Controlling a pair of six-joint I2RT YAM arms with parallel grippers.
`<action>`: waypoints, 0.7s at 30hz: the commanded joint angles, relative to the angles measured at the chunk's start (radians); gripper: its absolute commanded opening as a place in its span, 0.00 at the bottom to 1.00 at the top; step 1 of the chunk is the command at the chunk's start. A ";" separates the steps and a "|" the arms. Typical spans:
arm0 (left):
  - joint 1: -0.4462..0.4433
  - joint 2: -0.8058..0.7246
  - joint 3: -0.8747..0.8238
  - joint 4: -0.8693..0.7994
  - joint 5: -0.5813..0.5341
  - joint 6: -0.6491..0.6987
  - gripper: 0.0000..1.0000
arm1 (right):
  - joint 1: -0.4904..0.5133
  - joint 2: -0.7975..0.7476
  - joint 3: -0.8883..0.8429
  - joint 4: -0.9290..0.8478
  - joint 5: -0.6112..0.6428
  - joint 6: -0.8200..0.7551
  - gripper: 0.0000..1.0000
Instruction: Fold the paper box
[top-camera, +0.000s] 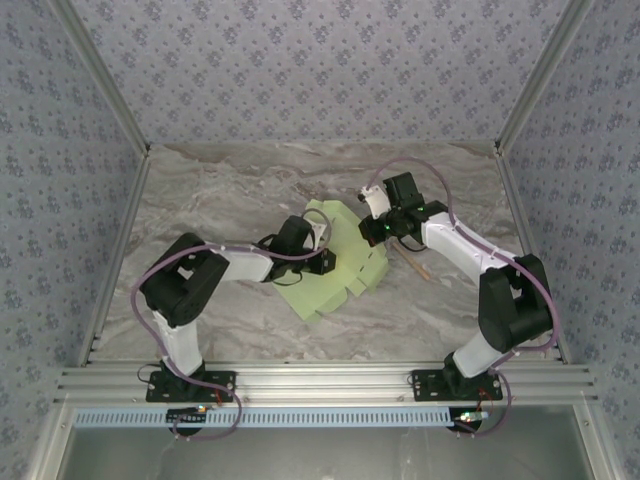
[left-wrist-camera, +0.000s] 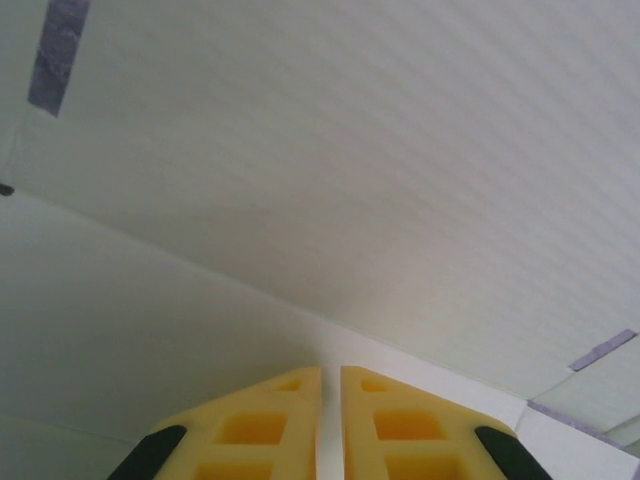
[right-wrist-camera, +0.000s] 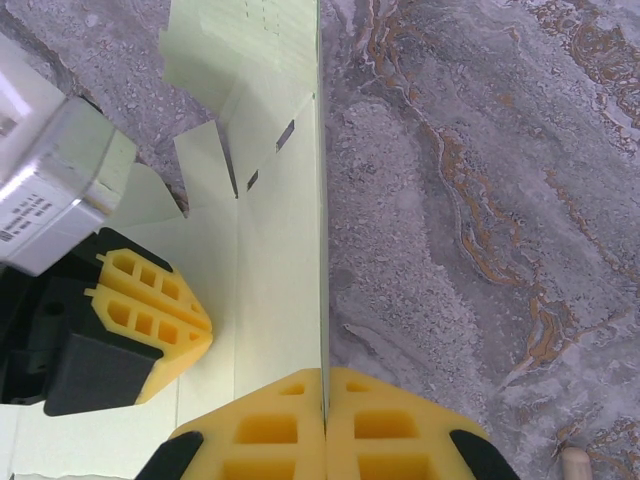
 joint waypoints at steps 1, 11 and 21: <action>-0.009 0.037 0.018 0.062 -0.011 0.000 0.12 | 0.003 0.017 0.020 0.018 0.008 -0.002 0.00; -0.016 0.079 -0.035 0.181 -0.091 -0.052 0.09 | 0.057 -0.022 -0.017 0.045 0.082 -0.008 0.00; -0.017 0.103 -0.088 0.284 -0.109 -0.096 0.08 | 0.220 -0.077 -0.117 0.131 0.266 0.017 0.00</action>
